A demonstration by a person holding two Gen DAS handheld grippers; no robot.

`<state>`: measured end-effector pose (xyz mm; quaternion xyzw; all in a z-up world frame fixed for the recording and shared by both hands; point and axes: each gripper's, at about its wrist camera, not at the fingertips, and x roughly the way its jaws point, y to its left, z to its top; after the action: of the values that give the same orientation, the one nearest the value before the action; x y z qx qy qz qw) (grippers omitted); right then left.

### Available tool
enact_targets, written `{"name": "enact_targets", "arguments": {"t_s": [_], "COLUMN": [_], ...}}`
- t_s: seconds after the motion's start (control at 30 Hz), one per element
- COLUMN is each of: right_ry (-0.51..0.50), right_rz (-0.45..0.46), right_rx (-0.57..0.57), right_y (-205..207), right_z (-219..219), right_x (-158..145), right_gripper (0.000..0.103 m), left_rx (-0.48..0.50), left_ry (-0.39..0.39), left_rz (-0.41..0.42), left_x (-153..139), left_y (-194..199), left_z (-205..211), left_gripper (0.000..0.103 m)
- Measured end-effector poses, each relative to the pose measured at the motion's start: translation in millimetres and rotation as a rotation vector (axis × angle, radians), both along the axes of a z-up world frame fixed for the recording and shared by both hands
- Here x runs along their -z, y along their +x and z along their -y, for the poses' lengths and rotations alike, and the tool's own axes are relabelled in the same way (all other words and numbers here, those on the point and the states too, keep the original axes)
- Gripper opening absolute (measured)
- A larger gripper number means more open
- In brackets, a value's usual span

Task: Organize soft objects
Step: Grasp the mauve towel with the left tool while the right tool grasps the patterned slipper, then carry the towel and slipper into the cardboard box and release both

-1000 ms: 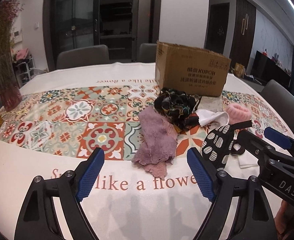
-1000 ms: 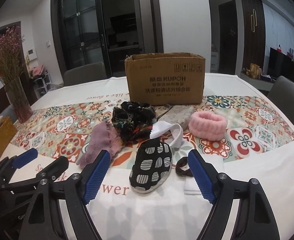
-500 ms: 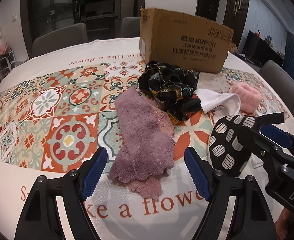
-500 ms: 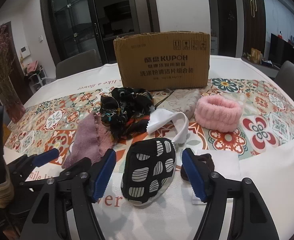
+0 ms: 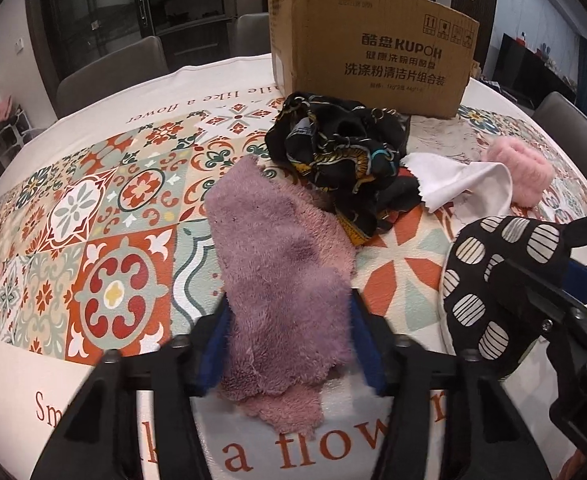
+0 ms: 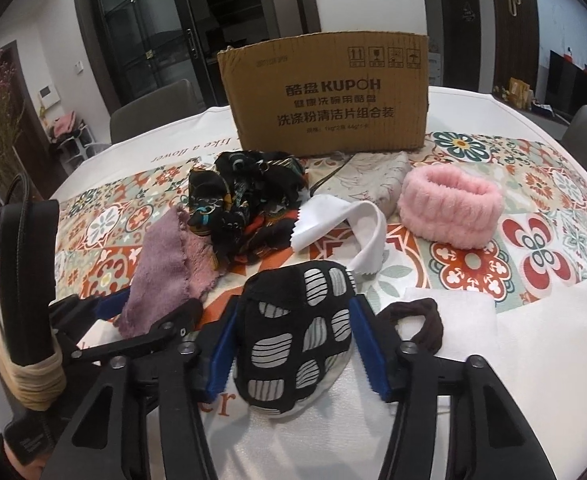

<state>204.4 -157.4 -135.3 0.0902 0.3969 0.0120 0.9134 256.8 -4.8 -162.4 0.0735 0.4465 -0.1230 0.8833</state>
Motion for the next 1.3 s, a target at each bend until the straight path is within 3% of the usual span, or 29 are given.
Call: {"name": "enact_targets", "arguments": {"t_s": [0.03,0.1,0.2,0.4,0.63,0.9,1.3], "right_ry": [0.008,0.015,0.023,0.031,0.025,0.021,0.012], "right_rz": [-0.003,-0.004,-0.006,-0.007,0.021,0.066,0.173], "right_rx": [-0.009,-0.018,-0.029,-0.051,-0.069,-0.073,-0.031], "right_y": [0.1,0.1,0.0,-3.1,-11.2,-21.2,-16.6], "right_z": [0.3,0.9,1.7,3.0,3.5,7.8,26.9], "right_x": [-0.3,-1.2,-3.0,-8.6,-21.0,-43.2,-92.8], "right_gripper": [0.046,0.040,0.033,0.026,0.026,0.026,0.026], "left_rx": [0.005,0.008,0.005,-0.047,-0.099,-0.099,-0.071], "left_ry": [-0.006,-0.020,-0.027,-0.054,-0.066,-0.076,-0.116], "left_rz": [-0.001,-0.005,-0.006,0.010,0.042,0.134,0.222], "left_x": [-0.2,-1.0,-2.8,-17.1,-40.0,-74.9,-123.4], "left_y": [-0.2,-1.2,-4.1,-20.3,-42.6,-60.7,-54.2], "left_z": [0.4,0.6,1.3,-6.9,-15.7,-15.9,-2.3], "left_gripper": [0.031,0.024,0.021,0.020,0.020,0.020,0.020]}}
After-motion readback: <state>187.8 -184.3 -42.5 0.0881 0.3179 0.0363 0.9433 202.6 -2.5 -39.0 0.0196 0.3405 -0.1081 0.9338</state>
